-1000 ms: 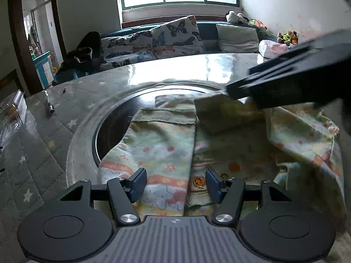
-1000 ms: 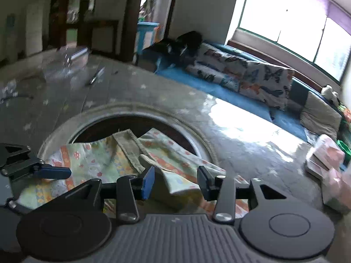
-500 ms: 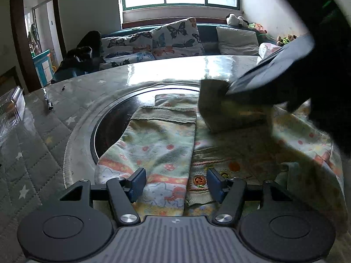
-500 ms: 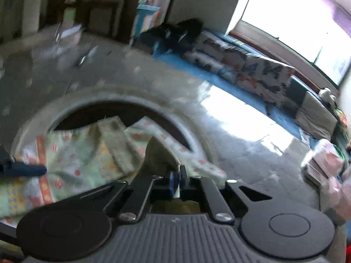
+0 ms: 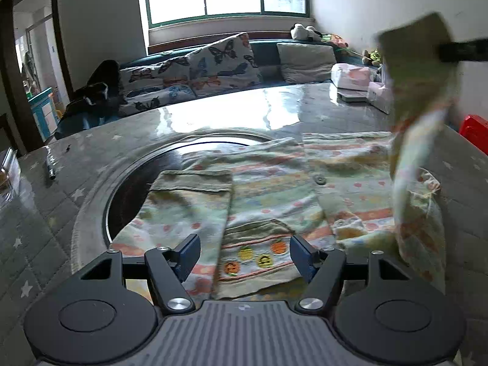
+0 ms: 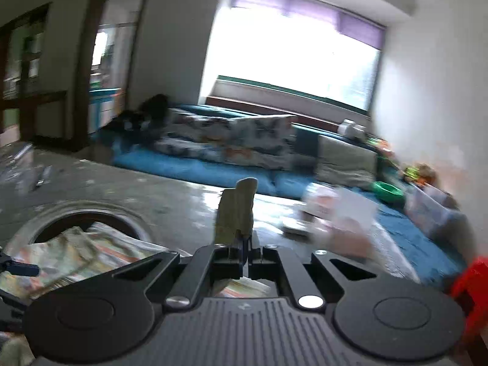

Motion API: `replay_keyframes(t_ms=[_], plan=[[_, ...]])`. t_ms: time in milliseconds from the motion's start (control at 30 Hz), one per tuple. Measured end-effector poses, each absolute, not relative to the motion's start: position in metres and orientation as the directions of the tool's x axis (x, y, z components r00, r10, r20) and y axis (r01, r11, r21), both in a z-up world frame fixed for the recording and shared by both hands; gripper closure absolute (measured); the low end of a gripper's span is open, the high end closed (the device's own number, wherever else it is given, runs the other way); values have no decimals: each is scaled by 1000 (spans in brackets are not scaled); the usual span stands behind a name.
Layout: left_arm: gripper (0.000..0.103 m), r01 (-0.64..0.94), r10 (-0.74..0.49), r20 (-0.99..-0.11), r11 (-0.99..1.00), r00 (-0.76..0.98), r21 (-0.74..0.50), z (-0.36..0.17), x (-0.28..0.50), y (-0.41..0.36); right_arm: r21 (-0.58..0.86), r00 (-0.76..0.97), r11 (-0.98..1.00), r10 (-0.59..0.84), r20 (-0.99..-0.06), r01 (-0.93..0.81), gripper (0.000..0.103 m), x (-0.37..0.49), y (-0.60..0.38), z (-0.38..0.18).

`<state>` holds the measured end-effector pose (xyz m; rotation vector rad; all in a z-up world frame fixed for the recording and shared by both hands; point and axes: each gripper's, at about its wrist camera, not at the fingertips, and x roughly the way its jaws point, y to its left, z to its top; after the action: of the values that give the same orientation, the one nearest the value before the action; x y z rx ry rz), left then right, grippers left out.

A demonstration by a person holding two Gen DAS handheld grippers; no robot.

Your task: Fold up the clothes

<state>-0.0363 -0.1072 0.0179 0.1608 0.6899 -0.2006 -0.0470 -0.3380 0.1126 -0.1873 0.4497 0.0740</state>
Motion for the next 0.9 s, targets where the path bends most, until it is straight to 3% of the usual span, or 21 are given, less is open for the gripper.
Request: replay_keyframes(t_ms=[167,467,900], plan=[[35,272,-151,-641,958,753,94,19,-41,-119,-128,905,991,-81,-418,30,101,-83,-395,117],[32,287,-145,-652,951,744,117,15,-47,-122,-104,818,963,-265,-511,248,101,-105,-469,89],[27,300,-132,-674,944,726,137,4,-51,-121,-46,662,904,-344,-665,424,96,-154,-508,8]])
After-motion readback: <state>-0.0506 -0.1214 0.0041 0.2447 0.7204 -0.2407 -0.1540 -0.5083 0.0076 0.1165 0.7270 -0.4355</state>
